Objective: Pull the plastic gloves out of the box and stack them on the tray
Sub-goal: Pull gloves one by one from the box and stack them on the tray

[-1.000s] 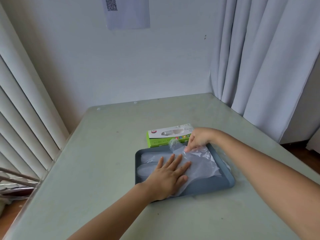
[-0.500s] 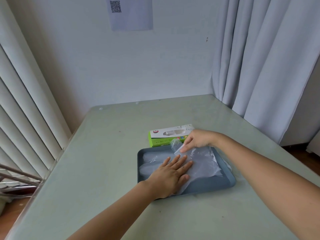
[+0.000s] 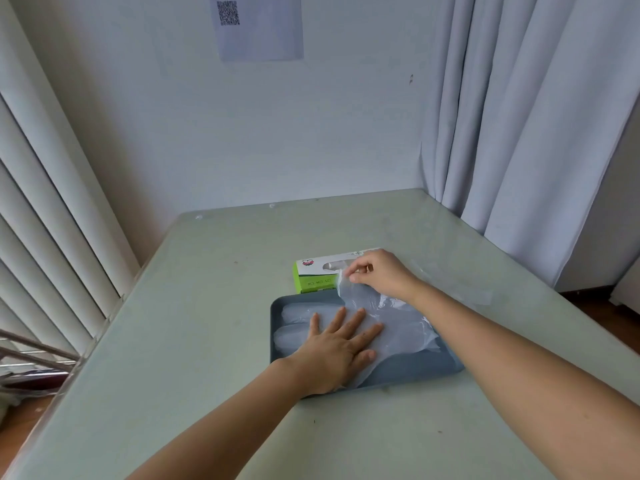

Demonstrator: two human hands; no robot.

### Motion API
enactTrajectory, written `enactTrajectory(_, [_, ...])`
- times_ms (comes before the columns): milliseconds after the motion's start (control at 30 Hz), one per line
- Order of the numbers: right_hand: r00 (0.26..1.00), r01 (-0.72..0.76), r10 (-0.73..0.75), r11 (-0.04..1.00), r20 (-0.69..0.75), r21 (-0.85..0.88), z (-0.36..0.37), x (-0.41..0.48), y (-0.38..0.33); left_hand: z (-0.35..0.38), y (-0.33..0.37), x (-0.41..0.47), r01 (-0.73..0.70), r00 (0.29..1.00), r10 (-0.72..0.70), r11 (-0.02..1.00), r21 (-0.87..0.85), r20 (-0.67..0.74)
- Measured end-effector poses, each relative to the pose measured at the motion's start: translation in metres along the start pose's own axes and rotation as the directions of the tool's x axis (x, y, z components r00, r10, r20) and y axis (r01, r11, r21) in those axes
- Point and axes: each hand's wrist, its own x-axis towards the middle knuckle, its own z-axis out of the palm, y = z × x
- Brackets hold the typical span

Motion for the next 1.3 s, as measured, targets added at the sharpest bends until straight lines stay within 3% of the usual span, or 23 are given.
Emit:
enactTrajectory(100, [0.984, -0.044, 0.030, 0.996, -0.175, -0.076, 0.001, -0.001, -0.003, -0.002, -0.001, 0.003, 0.018, 0.999, -0.018, 1.000, -0.013, 0.044])
enactTrajectory(167, [0.980, 0.002, -0.043, 0.978, -0.194, -0.207, -0.003, -0.012, -0.007, -0.003, -0.002, 0.006, 0.035, 0.998, -0.033, 0.999, -0.041, 0.058])
enactTrajectory(267, [0.977, 0.156, -0.194, 0.930, -0.085, -0.332, -0.005, -0.047, -0.010, -0.007, -0.002, 0.010, 0.062, 0.997, -0.058, 0.996, -0.061, 0.059])
enactTrajectory(333, [0.979, 0.196, -0.203, 0.897, 0.025, -0.396, -0.002, -0.074, -0.004, -0.010, -0.004, 0.013, 0.069, 0.996, -0.066, 0.996, -0.059, 0.053])
enactTrajectory(467, [0.977, 0.193, -0.141, 0.901, 0.160, -0.388, -0.003, -0.107, 0.012, -0.019, -0.006, 0.018, 0.024, 0.999, -0.024, 1.000, 0.006, 0.029])
enactTrajectory(600, [0.979, 0.157, -0.093, 0.911, 0.181, -0.382, -0.011, -0.112, 0.016, -0.034, -0.007, 0.022, 0.053, 0.995, -0.046, 0.996, -0.074, 0.085])
enactTrajectory(700, [0.968, 0.183, -0.088, 0.889, 0.234, -0.420, -0.015, -0.111, 0.014, -0.044, -0.007, 0.028, 0.058, 0.993, -0.061, 0.998, 0.039, 0.098])
enactTrajectory(800, [0.949, 0.111, 0.030, 0.900, 0.314, -0.422, -0.027, -0.102, 0.018, -0.049, -0.007, 0.033, 0.052, 0.992, -0.066, 0.991, 0.125, 0.109])
enactTrajectory(967, [0.898, 0.005, 0.210, 0.874, 0.387, -0.486, -0.047, -0.091, 0.021, -0.050, -0.017, 0.036, 0.045, 0.989, -0.057, 0.995, 0.092, 0.137])
enactTrajectory(1100, [0.877, 0.076, 0.204, 0.835, 0.436, -0.544, -0.055, -0.088, 0.015, -0.049, -0.030, 0.032, 0.043, 0.991, -0.055, 0.994, 0.099, 0.125])
enactTrajectory(1300, [0.850, 0.051, 0.243, 0.844, 0.466, -0.533, -0.065, -0.098, 0.030, -0.047, -0.055, 0.017, 0.091, 0.984, -0.104, 0.991, 0.097, 0.146])
